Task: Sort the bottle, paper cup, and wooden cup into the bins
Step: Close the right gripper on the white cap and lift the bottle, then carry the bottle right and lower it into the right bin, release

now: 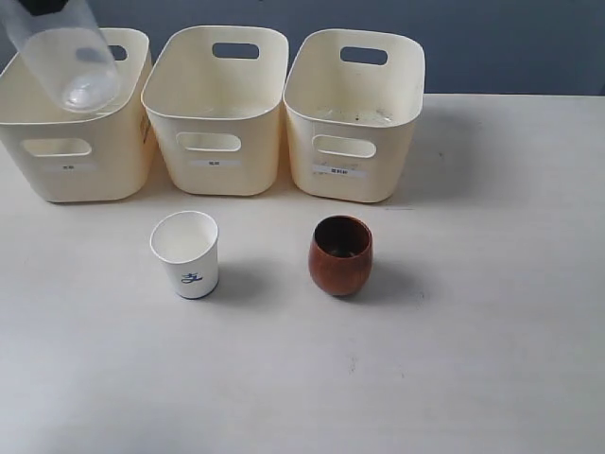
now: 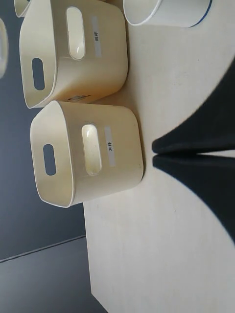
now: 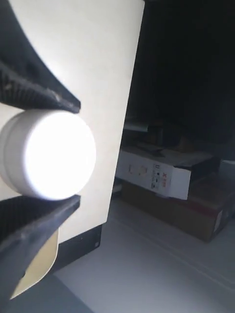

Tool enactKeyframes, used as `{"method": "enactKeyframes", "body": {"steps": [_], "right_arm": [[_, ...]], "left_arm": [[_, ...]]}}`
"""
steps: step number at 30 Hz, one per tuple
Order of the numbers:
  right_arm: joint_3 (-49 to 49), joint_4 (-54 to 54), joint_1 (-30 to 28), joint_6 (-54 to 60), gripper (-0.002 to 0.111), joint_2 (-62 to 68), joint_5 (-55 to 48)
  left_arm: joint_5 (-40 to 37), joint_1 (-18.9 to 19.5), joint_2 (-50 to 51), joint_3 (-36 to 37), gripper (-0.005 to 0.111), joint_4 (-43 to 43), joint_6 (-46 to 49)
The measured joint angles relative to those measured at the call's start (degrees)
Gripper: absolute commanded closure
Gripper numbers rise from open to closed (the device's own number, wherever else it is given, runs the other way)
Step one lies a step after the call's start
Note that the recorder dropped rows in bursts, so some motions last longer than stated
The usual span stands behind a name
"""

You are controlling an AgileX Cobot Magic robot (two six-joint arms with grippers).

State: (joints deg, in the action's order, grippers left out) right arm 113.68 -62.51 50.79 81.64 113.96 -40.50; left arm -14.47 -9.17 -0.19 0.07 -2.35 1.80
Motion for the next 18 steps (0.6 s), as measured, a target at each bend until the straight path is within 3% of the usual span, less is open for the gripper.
{"method": "enactKeyframes", "body": {"steps": [7,18], "right_arm": [[-17.4,0.3,-2.6,4.5,0.109,-11.5,9.1],[-44.4,-33.8,-15.6,35.9,0.109,-26.6,11.8]], "left_arm": [[0.0,0.0,0.0,0.0,0.107,0.0,0.0],[0.0,0.0,0.0,0.0,0.107,0.0,0.0]]}}
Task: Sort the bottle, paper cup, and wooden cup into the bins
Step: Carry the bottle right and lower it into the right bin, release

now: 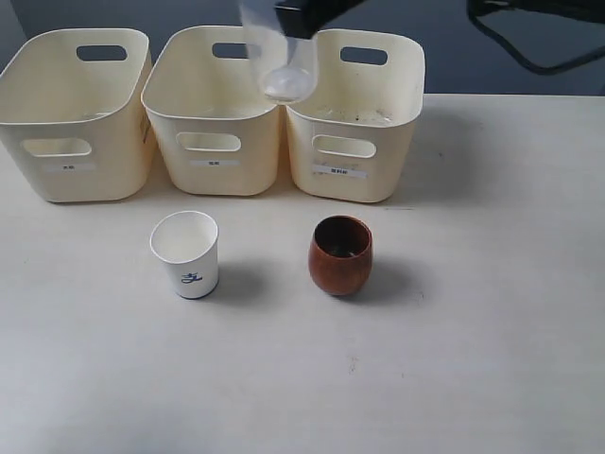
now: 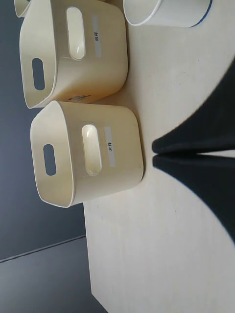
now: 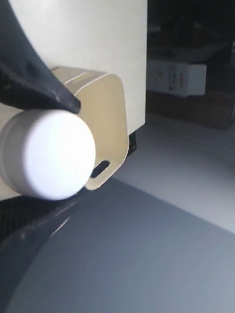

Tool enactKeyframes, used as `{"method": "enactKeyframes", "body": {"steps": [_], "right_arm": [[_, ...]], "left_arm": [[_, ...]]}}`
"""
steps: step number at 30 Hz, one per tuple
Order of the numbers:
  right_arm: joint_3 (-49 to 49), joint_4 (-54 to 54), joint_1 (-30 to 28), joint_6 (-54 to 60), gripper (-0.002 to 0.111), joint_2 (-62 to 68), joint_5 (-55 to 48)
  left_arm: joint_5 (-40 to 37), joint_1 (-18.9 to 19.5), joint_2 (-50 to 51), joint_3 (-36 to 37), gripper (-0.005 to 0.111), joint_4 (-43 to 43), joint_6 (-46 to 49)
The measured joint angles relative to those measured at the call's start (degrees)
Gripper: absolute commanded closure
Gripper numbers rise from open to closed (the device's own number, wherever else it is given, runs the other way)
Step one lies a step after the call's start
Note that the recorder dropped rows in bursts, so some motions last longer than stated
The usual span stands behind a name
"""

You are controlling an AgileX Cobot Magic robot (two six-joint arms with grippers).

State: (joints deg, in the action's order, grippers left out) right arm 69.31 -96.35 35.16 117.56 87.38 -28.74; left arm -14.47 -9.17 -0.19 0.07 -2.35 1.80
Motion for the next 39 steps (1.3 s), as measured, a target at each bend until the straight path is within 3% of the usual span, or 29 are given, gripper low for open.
{"method": "enactKeyframes", "body": {"steps": [5,16,39], "right_arm": [[-3.7,-2.4,-7.6,2.8,0.109,-0.4,-2.4],[-2.4,-3.1,-19.4,3.1,0.109,3.3,-8.3],[21.9,-3.0,-20.0,0.9,0.109,35.4,-14.1]], "left_arm": [[0.0,0.0,0.0,0.0,0.107,0.0,0.0],[0.0,0.0,0.0,0.0,0.107,0.0,0.0],[0.0,0.0,0.0,0.0,0.107,0.0,0.0]]}}
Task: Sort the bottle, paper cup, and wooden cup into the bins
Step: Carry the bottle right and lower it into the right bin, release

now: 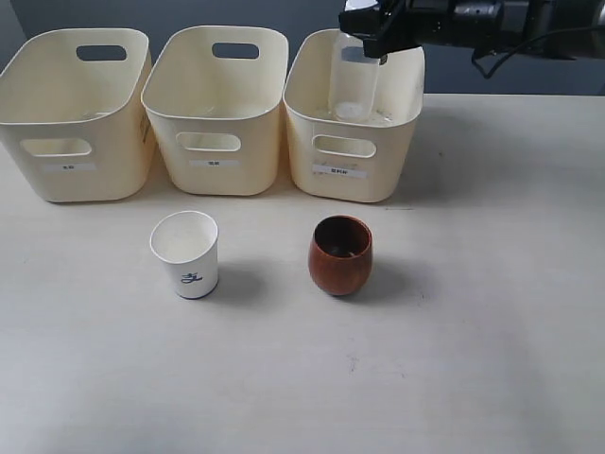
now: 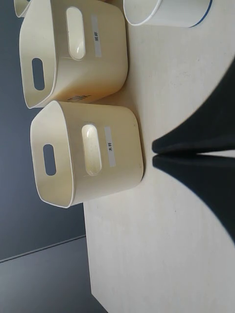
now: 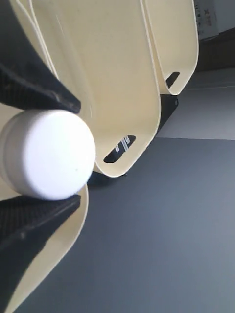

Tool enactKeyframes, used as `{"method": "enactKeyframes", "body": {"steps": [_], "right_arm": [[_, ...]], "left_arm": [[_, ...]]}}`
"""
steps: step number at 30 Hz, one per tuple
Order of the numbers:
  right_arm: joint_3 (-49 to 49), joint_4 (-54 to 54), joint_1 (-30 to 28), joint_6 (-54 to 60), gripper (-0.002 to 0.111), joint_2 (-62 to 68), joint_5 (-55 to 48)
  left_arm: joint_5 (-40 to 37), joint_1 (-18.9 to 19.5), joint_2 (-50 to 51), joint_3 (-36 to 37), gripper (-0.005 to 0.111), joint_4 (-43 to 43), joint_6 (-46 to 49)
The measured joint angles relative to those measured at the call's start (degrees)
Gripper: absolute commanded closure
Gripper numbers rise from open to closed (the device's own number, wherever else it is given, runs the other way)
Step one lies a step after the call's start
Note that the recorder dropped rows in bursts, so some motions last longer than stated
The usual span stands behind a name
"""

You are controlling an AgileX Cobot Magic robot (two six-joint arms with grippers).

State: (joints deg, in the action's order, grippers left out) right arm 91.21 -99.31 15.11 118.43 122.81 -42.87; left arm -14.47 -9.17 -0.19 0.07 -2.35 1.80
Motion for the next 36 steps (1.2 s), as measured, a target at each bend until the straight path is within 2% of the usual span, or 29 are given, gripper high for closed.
{"method": "enactKeyframes", "body": {"steps": [11,13,15,19,21,36], "right_arm": [[2.9,0.0,0.0,-0.9,0.109,7.4,-0.9],[2.9,0.0,0.0,-1.0,0.106,7.9,-0.9],[2.9,0.0,0.0,-1.0,0.097,8.2,-0.9],[2.9,0.0,0.0,-1.1,0.067,8.7,-1.0],[2.9,0.0,0.0,-1.3,0.059,8.8,-1.0],[2.9,0.0,0.0,-3.0,0.059,9.0,-6.4]], "left_arm": [[0.0,0.0,0.0,0.0,0.107,0.0,0.0],[0.0,0.0,0.0,0.0,0.107,0.0,0.0],[0.0,0.0,0.0,0.0,0.107,0.0,0.0],[0.0,0.0,0.0,0.0,0.107,0.0,0.0],[0.0,0.0,0.0,0.0,0.107,0.0,0.0],[0.0,0.0,0.0,0.0,0.107,0.0,0.0]]}}
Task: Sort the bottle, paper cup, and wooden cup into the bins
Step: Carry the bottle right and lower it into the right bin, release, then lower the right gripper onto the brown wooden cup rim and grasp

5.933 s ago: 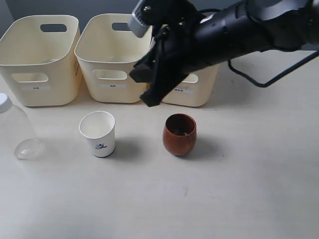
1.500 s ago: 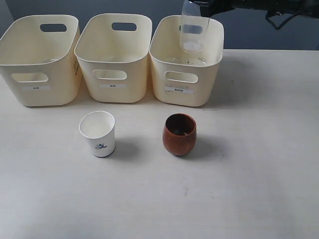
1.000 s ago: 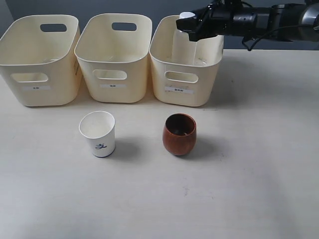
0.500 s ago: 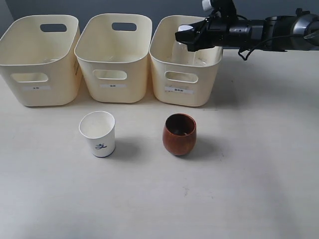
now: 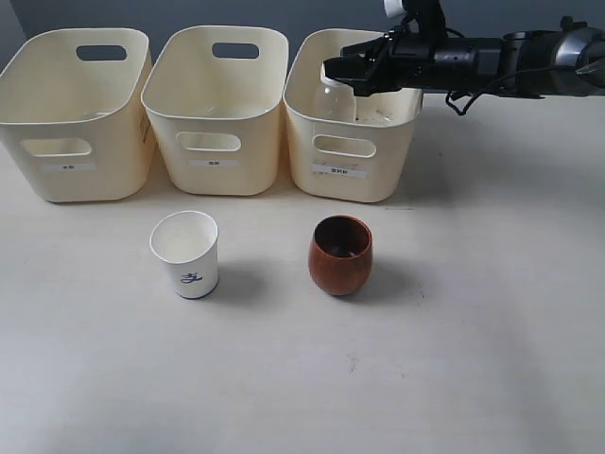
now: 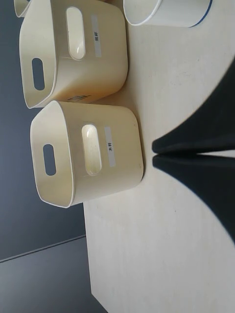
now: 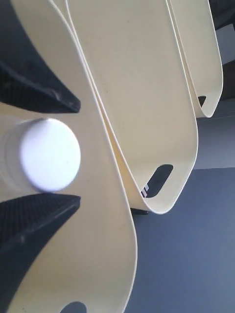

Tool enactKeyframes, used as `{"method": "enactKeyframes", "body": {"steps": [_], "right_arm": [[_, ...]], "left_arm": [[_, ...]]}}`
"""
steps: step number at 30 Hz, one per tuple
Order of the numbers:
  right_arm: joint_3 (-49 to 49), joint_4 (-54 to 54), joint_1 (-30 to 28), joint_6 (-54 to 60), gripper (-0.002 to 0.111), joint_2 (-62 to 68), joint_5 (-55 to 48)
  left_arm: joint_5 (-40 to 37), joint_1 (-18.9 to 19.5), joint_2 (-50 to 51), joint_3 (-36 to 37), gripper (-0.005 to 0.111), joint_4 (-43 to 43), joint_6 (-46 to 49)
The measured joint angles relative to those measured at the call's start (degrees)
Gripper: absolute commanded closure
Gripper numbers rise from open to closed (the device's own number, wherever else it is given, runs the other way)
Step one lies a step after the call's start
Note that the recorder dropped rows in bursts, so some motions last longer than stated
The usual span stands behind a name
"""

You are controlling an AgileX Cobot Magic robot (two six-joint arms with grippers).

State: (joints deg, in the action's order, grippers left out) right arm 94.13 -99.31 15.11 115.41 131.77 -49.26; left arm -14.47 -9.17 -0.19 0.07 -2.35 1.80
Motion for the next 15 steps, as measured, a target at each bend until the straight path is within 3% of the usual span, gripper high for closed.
{"method": "enactKeyframes", "body": {"steps": [4,7,11,15], "right_arm": [[0.0,0.0,0.0,-0.4,0.059,-2.9,0.1],[0.0,6.0,0.0,-6.1,0.063,-8.6,0.0],[0.0,24.8,0.0,-21.7,0.081,-18.0,-0.4],[0.1,55.2,3.6,-41.3,0.083,-28.3,-8.5]], "left_arm": [[0.0,0.0,0.0,0.0,0.107,0.0,0.0],[0.0,0.0,0.0,0.0,0.107,0.0,0.0],[0.0,0.0,0.0,0.0,0.107,0.0,0.0],[0.0,0.0,0.0,0.0,0.107,0.0,0.0]]}}
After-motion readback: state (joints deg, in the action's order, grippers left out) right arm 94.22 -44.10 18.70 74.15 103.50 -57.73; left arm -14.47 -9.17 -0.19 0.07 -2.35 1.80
